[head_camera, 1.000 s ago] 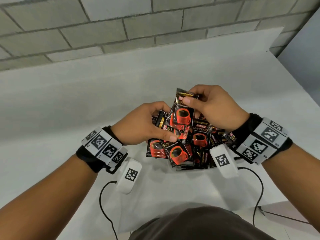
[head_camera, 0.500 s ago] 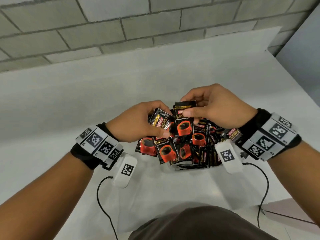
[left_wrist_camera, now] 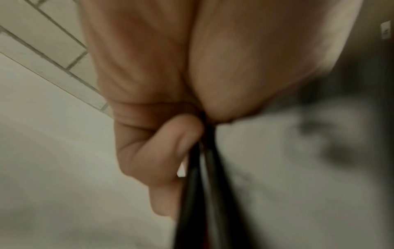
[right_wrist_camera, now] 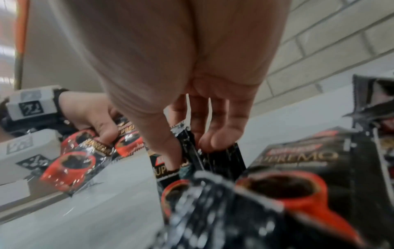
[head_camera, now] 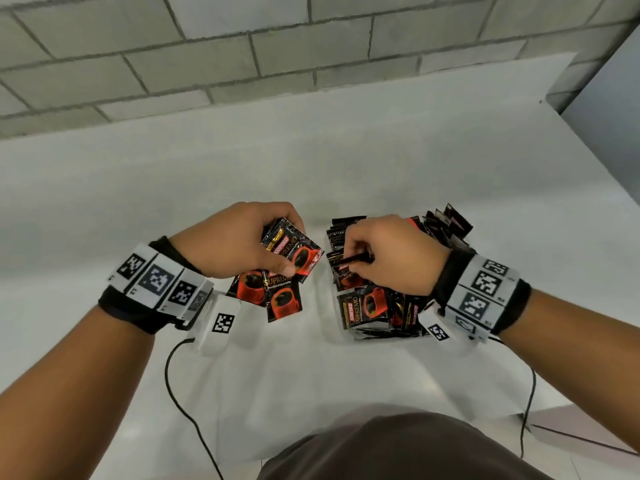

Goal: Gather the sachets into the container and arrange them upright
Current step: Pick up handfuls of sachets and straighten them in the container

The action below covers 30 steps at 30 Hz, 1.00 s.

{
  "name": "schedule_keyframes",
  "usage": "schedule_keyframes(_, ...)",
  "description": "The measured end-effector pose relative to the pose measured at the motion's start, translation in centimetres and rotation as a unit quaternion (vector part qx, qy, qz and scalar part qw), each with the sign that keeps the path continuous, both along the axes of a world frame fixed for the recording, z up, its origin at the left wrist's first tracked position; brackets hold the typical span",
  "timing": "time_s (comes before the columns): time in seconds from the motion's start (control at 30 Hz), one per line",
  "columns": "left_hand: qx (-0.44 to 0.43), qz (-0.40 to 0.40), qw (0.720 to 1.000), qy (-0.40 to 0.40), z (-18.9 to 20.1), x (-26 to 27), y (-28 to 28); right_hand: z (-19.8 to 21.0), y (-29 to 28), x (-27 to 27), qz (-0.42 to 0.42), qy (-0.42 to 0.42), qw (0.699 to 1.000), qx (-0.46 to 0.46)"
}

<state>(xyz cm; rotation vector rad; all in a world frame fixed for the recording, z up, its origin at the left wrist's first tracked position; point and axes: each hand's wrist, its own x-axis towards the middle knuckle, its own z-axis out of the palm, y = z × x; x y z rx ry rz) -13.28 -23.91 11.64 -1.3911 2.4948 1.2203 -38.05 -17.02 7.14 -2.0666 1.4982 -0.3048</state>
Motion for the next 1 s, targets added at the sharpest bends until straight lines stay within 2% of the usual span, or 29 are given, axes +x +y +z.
schedule_keyframes(0.13,0.005,-0.008,1.000,-0.001,-0.5,-0.2,0.4,-0.8,-0.5,0.7,0.023,0.041,0.999,-0.003)
schedule_keyframes(0.3,0.004,-0.014,1.000,-0.003,-0.7,-0.6,0.7,-0.5,-0.9,1.2,0.040,0.112,0.992,0.042)
schedule_keyframes(0.47,0.004,-0.012,1.000,0.004,-0.6,-0.5,0.6,0.3,-1.3,0.7,0.039,0.100,0.994,-0.003)
schedule_keyframes(0.67,0.010,-0.012,1.000,0.016,0.0,-0.8,0.7,0.4,-1.7,0.5,0.051,0.100,0.993,0.032)
schedule_keyframes(0.77,0.021,-0.001,0.998,0.052,0.5,-1.0,0.9,1.9,-1.7,-0.2,0.015,0.022,1.000,0.015)
schedule_keyframes(0.83,0.025,0.008,0.997,0.077,0.8,-1.2,1.0,3.2,-1.5,-0.4,-0.041,-0.098,0.994,0.019)
schedule_keyframes(0.9,0.030,0.017,0.994,0.101,1.1,-1.7,1.3,4.2,-1.0,0.0,-0.067,-0.203,0.976,0.042)
schedule_keyframes(1.0,0.045,0.049,0.988,0.139,1.1,-2.5,1.4,4.5,-0.4,0.8,-0.074,-0.249,0.964,0.057)
